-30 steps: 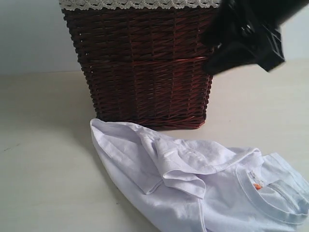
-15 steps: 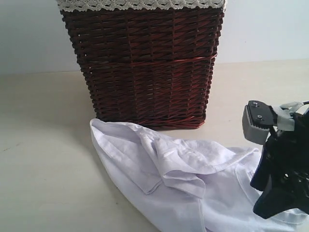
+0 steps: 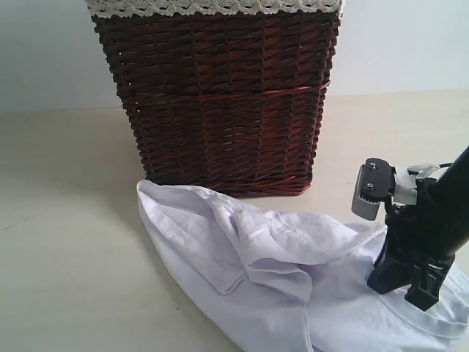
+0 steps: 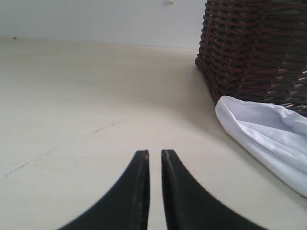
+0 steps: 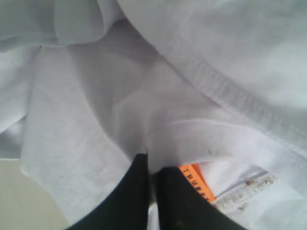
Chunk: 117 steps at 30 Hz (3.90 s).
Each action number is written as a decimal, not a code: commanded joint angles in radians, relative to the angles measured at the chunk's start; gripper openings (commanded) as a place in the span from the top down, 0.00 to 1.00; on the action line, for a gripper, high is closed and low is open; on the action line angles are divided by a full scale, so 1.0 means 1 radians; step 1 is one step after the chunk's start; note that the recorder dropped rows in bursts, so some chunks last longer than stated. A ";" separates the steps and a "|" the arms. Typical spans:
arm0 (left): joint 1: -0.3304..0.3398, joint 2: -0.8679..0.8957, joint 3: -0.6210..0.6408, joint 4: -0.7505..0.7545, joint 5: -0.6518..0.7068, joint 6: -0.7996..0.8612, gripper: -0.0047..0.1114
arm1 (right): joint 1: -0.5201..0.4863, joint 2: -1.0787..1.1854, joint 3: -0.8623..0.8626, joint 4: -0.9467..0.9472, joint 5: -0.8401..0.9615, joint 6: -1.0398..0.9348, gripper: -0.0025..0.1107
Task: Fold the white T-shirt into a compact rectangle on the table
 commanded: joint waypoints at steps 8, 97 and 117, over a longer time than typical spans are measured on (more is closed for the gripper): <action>-0.006 -0.007 -0.001 0.002 -0.006 0.003 0.86 | -0.003 -0.220 0.004 -0.105 -0.408 0.169 0.98; -0.006 -0.007 -0.001 0.002 -0.006 0.003 0.86 | -0.195 -0.424 0.044 0.785 0.344 -0.349 0.98; -0.006 -0.007 -0.001 0.002 -0.006 0.003 0.86 | -0.195 -0.424 0.035 0.427 0.344 -0.280 0.98</action>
